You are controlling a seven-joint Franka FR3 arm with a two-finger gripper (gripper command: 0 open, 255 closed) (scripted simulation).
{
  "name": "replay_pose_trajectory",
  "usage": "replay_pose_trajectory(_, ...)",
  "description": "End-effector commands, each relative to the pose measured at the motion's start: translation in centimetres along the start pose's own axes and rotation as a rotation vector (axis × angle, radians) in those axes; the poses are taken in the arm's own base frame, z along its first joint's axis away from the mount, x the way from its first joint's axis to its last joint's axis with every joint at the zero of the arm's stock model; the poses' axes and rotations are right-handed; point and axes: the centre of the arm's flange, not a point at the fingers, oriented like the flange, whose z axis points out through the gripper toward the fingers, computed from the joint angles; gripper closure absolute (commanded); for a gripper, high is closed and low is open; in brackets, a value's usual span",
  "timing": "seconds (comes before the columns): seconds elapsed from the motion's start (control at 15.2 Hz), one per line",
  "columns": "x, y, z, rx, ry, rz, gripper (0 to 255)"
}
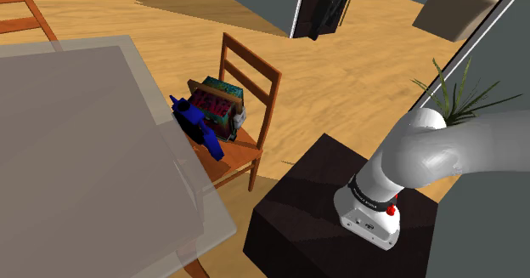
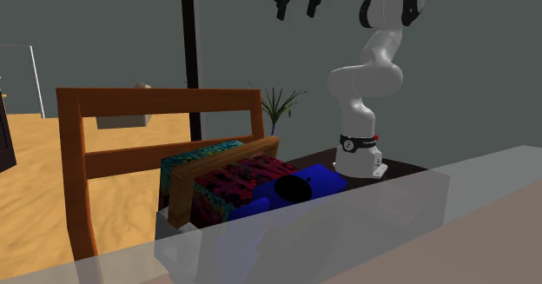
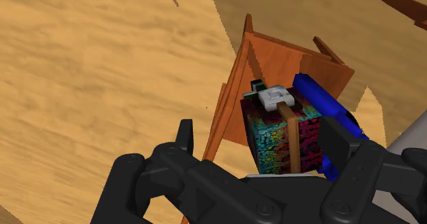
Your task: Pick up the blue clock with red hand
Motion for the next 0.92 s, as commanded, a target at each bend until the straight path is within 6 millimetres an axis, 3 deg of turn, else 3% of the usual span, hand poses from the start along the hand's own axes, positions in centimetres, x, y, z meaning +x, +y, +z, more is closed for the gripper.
replay_pose_trajectory(0.0, 0.0, 0.0, 0.0, 0.000, 0.000, 0.000, 0)
replay_pose_trajectory(0.86, 9.7, -10.1, 10.4, 0.016, -0.053, -0.018, 0)
